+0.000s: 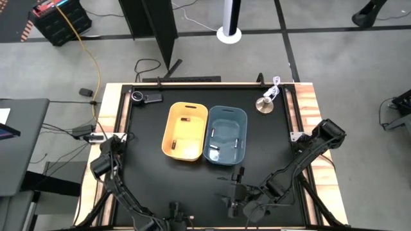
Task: Sort batteries
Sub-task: Put the black battery into the yellow bin
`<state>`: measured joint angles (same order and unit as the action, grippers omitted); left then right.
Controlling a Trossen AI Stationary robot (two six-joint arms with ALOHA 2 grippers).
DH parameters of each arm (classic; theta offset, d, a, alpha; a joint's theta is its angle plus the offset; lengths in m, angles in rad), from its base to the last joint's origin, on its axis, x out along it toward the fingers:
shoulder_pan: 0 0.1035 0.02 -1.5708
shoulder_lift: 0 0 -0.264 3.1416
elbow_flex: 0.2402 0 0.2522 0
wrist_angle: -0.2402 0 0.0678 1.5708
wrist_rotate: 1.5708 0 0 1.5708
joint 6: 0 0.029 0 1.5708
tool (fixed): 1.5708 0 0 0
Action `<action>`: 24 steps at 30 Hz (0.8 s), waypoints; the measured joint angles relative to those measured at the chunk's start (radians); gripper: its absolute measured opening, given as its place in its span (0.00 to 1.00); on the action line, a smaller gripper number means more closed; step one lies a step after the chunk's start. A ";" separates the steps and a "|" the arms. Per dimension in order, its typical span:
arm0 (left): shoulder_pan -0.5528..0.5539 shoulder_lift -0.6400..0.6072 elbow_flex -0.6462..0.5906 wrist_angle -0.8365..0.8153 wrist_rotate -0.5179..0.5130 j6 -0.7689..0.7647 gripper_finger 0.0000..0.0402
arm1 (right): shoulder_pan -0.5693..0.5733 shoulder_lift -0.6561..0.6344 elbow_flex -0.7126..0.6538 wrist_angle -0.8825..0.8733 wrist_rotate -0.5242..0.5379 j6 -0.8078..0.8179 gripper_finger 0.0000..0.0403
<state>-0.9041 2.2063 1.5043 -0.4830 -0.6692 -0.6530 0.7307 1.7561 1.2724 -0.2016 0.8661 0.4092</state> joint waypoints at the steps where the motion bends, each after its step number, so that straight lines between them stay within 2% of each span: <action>1: 0.008 0.000 0.000 -0.001 0.011 0.008 0.61 | 0.000 0.000 0.000 0.000 0.000 0.000 0.72; 12: 0.075 0.000 0.000 0.013 0.127 0.090 0.53 | 0.000 0.000 0.000 -0.003 0.000 0.000 0.72; 24: 0.138 -0.003 0.000 0.024 0.297 0.148 0.37 | 0.000 0.000 0.000 -0.003 0.000 0.000 0.72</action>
<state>-0.7657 2.2035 1.5043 -0.4592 -0.3719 -0.5053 0.7307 1.7557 1.2724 -0.2047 0.8658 0.4091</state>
